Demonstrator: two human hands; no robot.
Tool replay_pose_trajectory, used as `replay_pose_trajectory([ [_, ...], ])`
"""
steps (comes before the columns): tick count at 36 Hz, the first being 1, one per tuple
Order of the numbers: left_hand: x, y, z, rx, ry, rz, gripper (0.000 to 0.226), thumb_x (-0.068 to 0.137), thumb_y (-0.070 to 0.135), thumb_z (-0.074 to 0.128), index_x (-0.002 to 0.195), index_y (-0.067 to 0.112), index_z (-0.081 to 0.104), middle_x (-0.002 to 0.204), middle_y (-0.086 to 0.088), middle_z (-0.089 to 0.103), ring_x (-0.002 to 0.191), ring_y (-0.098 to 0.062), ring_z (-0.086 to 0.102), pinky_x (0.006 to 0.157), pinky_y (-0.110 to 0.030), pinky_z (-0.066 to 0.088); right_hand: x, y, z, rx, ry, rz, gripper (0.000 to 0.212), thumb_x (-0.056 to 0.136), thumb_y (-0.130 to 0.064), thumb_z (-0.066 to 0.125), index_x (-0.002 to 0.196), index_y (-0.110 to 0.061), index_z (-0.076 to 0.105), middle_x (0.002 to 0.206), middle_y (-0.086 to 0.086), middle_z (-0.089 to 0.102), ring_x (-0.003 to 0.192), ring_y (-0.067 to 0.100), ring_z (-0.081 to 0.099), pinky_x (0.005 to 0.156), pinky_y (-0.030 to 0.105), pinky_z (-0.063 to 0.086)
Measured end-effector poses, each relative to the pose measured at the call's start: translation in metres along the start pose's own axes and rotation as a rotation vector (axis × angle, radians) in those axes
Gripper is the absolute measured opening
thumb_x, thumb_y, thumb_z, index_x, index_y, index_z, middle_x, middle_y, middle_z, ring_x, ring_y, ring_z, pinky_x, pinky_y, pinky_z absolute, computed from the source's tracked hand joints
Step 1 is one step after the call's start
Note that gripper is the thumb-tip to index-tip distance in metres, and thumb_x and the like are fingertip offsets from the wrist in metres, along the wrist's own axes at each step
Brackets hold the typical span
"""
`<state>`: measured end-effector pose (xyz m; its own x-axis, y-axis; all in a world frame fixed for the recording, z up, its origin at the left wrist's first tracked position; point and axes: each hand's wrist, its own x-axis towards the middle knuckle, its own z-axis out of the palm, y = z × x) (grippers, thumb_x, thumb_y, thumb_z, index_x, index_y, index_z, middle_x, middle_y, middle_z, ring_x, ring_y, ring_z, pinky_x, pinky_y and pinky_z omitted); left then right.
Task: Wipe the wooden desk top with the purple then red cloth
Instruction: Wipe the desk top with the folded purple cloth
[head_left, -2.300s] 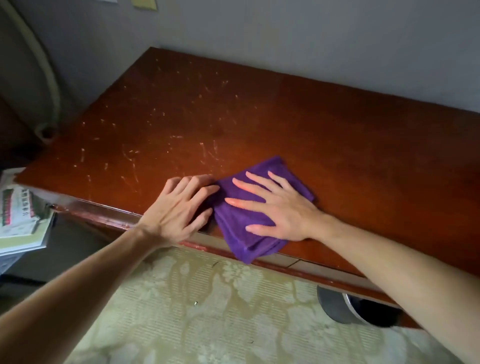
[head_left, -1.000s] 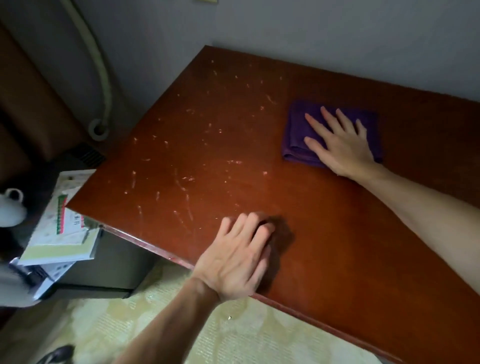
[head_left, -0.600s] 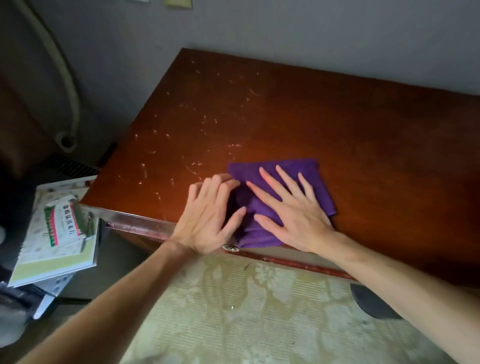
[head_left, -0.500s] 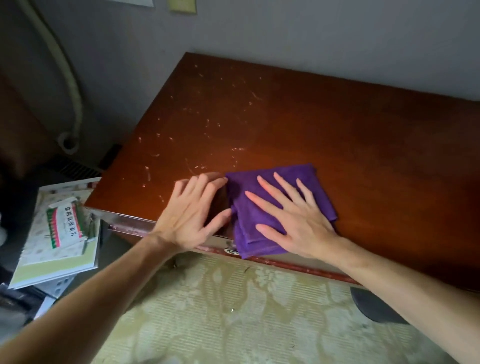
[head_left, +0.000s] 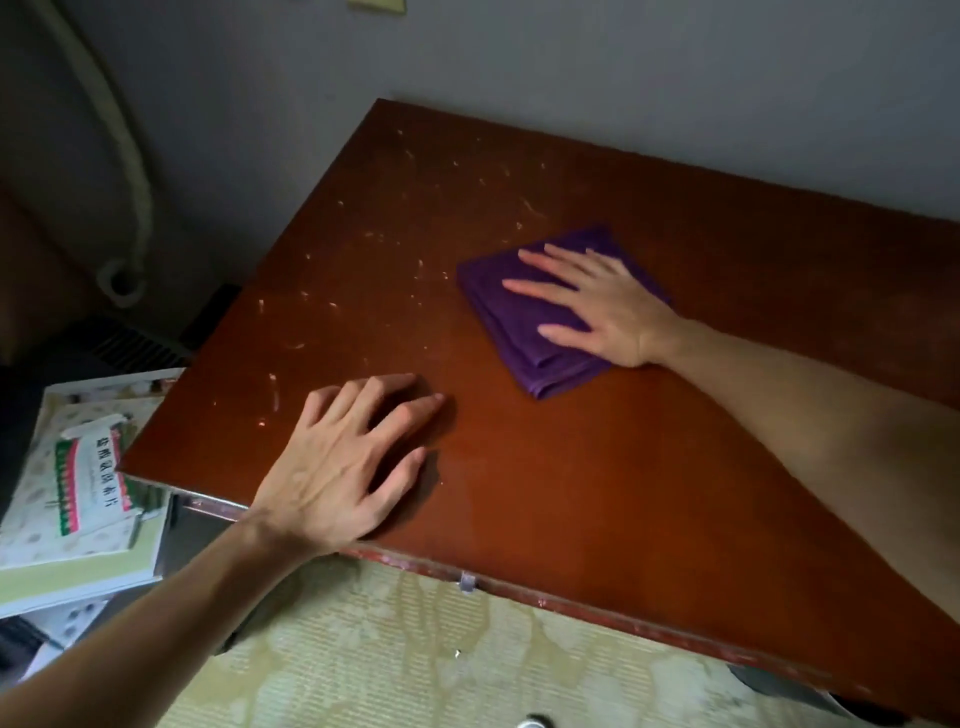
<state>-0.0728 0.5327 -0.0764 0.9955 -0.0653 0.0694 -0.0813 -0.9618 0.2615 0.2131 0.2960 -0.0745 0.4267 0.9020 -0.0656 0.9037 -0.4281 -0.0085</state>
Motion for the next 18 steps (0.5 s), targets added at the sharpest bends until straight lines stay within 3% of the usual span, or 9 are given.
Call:
replay_pose_trajectory([
  [6,0.001,-0.001,-0.003,-0.031,-0.067,-0.03,0.05,0.104,0.052,0.032,0.149,0.038,0.047,0.147,0.002,0.048,0.126,-0.016,0.049,0.103,-0.041,0.035,0.07,0.062,-0.008,0.031,0.007,0.09,0.066,0.096,-0.076,0.014,0.158,-0.056,0.012,0.173,-0.013,0.008,0.16,0.018,0.008,0.125,0.052,0.012],
  [18,0.008,-0.008,0.002,-0.047,-0.042,-0.027,0.05,0.101,0.046,0.039,0.15,0.041,0.045,0.15,0.002,0.047,0.129,-0.016,0.051,0.097,-0.043,0.036,0.147,0.109,-0.008,0.123,0.137,0.418,0.064,0.098,-0.075,0.021,0.158,-0.053,0.022,0.172,-0.007,0.018,0.159,0.022,0.013,0.125,0.053,0.011],
])
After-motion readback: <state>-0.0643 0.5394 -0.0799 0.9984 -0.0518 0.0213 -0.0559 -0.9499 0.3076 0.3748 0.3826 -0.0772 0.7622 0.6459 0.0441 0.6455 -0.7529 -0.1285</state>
